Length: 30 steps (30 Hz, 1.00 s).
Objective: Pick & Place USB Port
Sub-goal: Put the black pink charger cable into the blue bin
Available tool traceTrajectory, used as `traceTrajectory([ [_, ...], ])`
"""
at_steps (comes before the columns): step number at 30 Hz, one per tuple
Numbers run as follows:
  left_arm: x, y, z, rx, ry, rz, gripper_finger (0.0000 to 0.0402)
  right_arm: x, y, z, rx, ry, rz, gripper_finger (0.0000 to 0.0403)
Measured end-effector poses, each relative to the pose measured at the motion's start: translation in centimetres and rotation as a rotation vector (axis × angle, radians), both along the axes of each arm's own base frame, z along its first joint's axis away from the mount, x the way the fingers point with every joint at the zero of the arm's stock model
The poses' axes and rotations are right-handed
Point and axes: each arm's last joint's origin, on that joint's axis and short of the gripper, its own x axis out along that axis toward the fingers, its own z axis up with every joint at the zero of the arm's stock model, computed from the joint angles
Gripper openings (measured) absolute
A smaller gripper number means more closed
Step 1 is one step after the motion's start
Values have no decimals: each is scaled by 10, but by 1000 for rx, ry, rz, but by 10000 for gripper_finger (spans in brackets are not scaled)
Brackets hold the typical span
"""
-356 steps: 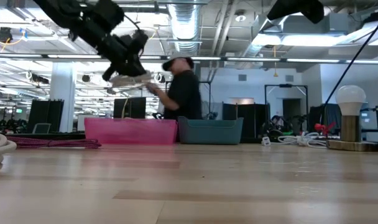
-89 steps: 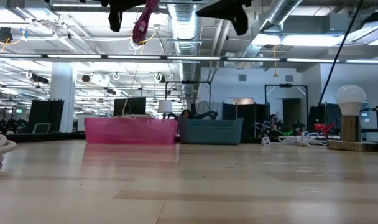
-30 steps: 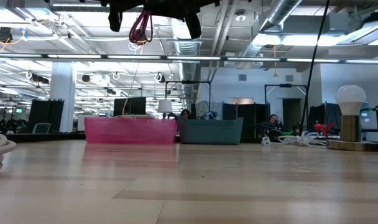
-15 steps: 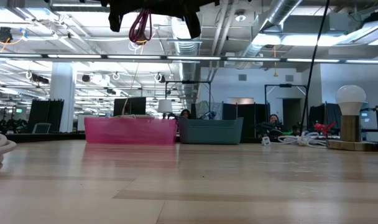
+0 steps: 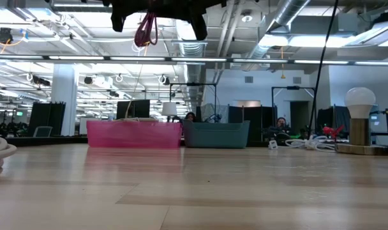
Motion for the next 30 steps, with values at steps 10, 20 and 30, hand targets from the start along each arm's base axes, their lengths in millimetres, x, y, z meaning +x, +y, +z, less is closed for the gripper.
traceTrajectory([
  [10,-21,0,2,13,66,-10,157,-25,-8,21,-115,72,-62,4],
  [20,-28,1,6,-7,45,-5,154,-69,-54,41,-187,230,-235,5],
  [30,-28,1,6,-7,44,-3,152,-77,-121,27,-136,303,-347,5],
])
